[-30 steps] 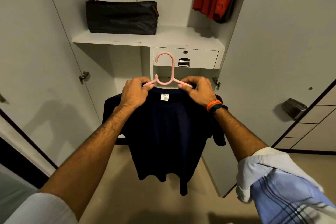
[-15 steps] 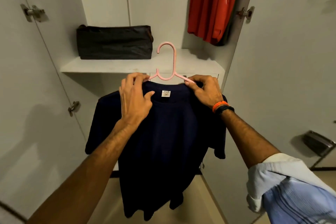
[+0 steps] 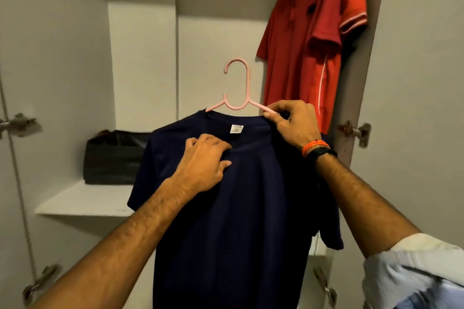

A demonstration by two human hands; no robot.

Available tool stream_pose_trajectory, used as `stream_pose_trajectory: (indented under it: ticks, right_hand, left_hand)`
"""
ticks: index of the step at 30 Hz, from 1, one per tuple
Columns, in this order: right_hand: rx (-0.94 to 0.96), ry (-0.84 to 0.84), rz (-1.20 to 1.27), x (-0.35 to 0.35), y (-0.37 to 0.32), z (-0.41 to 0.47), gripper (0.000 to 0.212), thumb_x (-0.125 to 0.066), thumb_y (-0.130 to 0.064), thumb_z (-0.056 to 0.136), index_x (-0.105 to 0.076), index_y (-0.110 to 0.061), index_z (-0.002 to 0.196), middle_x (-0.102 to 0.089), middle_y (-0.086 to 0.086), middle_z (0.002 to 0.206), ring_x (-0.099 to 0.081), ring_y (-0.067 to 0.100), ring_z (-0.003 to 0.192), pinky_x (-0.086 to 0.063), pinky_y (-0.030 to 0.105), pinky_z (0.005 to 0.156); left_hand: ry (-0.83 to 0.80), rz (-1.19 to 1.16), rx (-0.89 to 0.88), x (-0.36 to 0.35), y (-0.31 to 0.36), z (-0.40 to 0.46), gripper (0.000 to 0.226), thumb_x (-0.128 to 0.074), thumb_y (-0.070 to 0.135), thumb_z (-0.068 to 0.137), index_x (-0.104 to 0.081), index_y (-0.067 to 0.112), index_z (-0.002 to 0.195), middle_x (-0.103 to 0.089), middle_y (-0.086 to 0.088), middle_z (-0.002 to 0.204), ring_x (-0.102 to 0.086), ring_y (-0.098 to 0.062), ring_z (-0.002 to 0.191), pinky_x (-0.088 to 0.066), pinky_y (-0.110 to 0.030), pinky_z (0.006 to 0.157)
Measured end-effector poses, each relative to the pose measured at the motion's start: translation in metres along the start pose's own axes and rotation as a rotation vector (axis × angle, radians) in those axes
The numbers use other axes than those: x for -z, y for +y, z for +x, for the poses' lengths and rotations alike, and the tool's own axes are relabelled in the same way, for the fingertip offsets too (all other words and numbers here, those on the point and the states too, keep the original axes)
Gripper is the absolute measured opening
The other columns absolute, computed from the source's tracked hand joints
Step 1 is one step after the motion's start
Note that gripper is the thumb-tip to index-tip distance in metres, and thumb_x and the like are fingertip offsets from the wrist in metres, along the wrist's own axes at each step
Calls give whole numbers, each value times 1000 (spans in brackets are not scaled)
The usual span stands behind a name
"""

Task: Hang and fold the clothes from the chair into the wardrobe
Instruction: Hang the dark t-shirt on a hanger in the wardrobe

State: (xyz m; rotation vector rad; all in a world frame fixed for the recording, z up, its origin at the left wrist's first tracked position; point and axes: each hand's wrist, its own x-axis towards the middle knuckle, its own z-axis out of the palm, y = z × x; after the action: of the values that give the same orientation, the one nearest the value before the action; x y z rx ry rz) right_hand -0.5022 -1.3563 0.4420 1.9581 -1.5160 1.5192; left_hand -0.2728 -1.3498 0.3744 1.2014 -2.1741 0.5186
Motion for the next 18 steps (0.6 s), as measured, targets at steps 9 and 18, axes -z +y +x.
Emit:
stream_pose_trajectory:
  ticks: [9, 18]
  right_hand:
    - [23, 158, -209, -17, 25, 136, 20, -76, -37, 82, -76, -33, 102, -76, -3, 91, -69, 23, 92, -57, 44, 82]
    - [-52, 287, -585, -28, 24, 266, 20, -70, -36, 87, -74, -36, 106, -74, 1, 102, -66, 30, 101, -52, 38, 83]
  left_hand:
    - [43, -195, -72, -28, -48, 158, 45, -61, 42, 94, -54, 27, 135, -57, 7, 131, -40, -14, 131, -29, -44, 112]
    - [130, -407, -235, -54, -99, 326, 46, -65, 40, 91, -55, 28, 134, -57, 10, 132, -42, -13, 130, -32, -46, 113]
